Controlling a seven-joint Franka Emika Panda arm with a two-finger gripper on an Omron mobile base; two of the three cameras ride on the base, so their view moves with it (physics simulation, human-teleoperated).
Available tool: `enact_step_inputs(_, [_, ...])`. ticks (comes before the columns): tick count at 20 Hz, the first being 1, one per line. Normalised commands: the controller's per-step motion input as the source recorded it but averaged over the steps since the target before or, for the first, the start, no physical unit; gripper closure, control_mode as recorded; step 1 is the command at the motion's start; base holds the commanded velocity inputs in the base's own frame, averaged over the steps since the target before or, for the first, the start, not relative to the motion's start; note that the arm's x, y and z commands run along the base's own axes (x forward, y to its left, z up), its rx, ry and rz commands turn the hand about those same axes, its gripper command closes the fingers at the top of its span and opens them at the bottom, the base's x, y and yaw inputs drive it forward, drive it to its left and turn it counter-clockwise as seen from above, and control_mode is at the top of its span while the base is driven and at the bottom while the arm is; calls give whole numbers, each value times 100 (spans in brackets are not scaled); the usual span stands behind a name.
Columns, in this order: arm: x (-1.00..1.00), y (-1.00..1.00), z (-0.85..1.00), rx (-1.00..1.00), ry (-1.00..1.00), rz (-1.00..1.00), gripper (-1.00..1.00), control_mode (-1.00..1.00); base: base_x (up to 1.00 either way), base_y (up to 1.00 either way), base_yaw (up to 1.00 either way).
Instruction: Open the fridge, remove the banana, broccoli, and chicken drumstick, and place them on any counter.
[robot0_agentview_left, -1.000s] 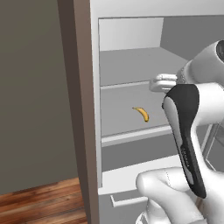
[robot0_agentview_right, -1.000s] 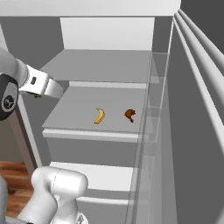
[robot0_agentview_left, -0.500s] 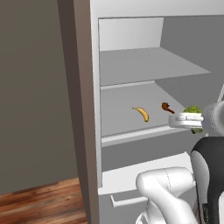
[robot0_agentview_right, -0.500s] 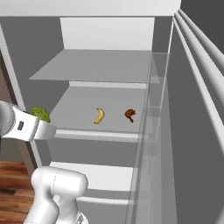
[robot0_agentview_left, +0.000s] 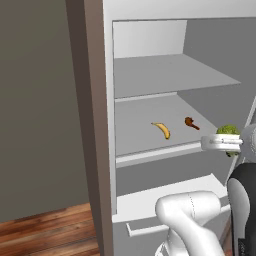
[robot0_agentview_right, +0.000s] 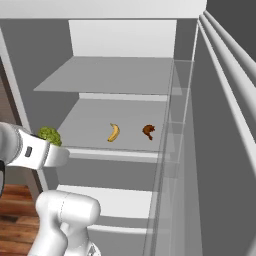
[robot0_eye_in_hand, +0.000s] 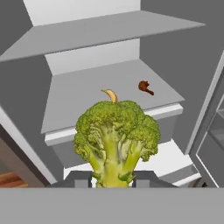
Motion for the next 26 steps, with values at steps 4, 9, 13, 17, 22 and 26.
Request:
enact_step_inputs(4, [0,0,0,0,0,0,100,-100,0,0,0])
enact_step_inputs(9, [0,0,0,-1,0,0,100,100,-19,41,4])
enact_step_inputs(13, [0,0,0,0,0,0,100,100,-13,98,24])
enact_step_inputs(17, [0,0,0,0,0,0,100,100,-2,100,48])
enact_step_inputs(22, [0,0,0,0,0,0,100,100,-6,67,88])
enact_step_inputs(26, [0,0,0,0,0,0,100,100,-19,16,100])
